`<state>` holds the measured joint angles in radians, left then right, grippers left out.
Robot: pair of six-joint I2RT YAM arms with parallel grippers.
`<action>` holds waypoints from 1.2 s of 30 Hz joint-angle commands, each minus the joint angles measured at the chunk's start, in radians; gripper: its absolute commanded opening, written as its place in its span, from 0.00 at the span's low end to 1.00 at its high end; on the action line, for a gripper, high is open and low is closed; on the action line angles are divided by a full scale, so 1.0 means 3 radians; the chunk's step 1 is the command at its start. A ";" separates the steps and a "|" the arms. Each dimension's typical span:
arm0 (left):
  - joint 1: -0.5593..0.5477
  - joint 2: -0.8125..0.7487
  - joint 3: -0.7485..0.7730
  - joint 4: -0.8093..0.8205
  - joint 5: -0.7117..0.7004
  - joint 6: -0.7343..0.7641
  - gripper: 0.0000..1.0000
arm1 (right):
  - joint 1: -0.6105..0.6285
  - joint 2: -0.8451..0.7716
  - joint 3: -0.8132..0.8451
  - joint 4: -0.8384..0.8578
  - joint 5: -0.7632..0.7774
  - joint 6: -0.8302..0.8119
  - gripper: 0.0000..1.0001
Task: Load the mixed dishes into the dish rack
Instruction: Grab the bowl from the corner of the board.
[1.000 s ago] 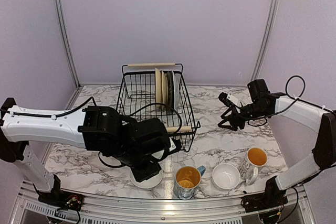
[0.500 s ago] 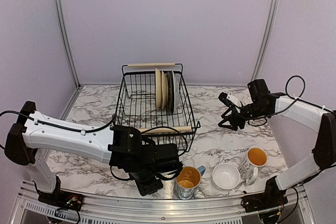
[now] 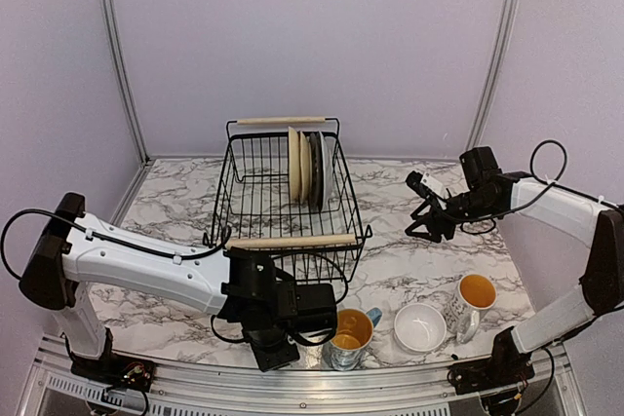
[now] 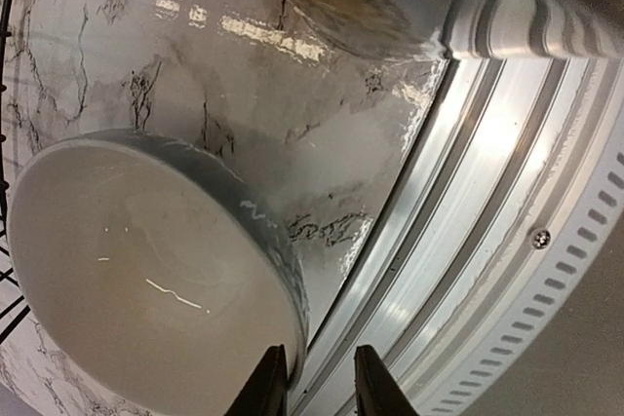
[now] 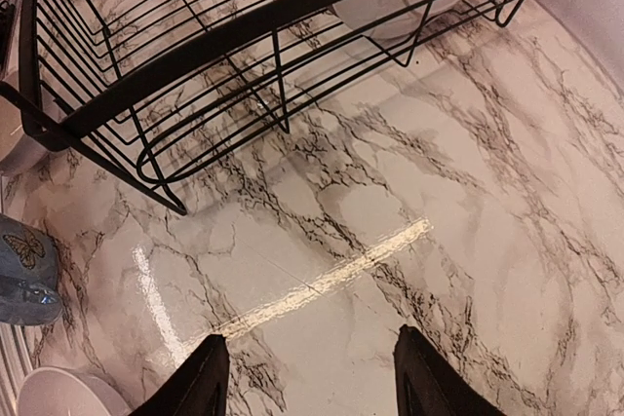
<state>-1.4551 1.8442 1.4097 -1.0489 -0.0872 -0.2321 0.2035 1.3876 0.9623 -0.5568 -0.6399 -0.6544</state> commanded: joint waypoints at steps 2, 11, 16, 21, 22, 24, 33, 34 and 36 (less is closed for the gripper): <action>-0.0023 0.0098 -0.0023 -0.0001 -0.0034 0.0076 0.24 | 0.0002 -0.0046 0.0039 0.0036 0.0042 0.0028 0.56; -0.0022 0.0166 0.0034 -0.0002 -0.0091 0.0179 0.13 | 0.0002 -0.0036 0.0034 0.0041 0.0047 0.0026 0.56; -0.0015 0.0202 0.0039 -0.0006 -0.0113 0.0216 0.12 | 0.0003 -0.0025 0.0034 0.0046 0.0042 0.0032 0.56; -0.0006 0.0271 0.0034 -0.0024 -0.0170 0.0241 0.12 | 0.0004 -0.0023 0.0031 0.0046 0.0037 0.0035 0.56; -0.0005 0.0274 0.0039 -0.0026 -0.0171 0.0240 0.12 | 0.0004 -0.0024 0.0032 0.0046 0.0037 0.0038 0.56; -0.0006 0.0268 0.0057 -0.0031 -0.0169 0.0243 0.10 | 0.0003 -0.0026 0.0034 0.0046 0.0035 0.0039 0.56; -0.0003 0.0038 0.0609 -0.0297 0.0106 0.0231 0.00 | 0.0002 -0.0034 0.0034 0.0041 0.0028 0.0036 0.56; -0.0002 -0.0005 0.0703 -0.0336 0.0147 0.0235 0.00 | 0.0002 -0.0030 0.0034 0.0041 0.0023 0.0035 0.56; 0.0002 -0.0080 0.1090 -0.0500 0.0165 0.0257 0.00 | 0.0002 -0.0029 0.0038 0.0036 0.0012 0.0039 0.56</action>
<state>-1.4540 1.8931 1.5475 -1.1130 -0.0719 -0.1654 0.2035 1.3876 0.9623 -0.5537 -0.6369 -0.6544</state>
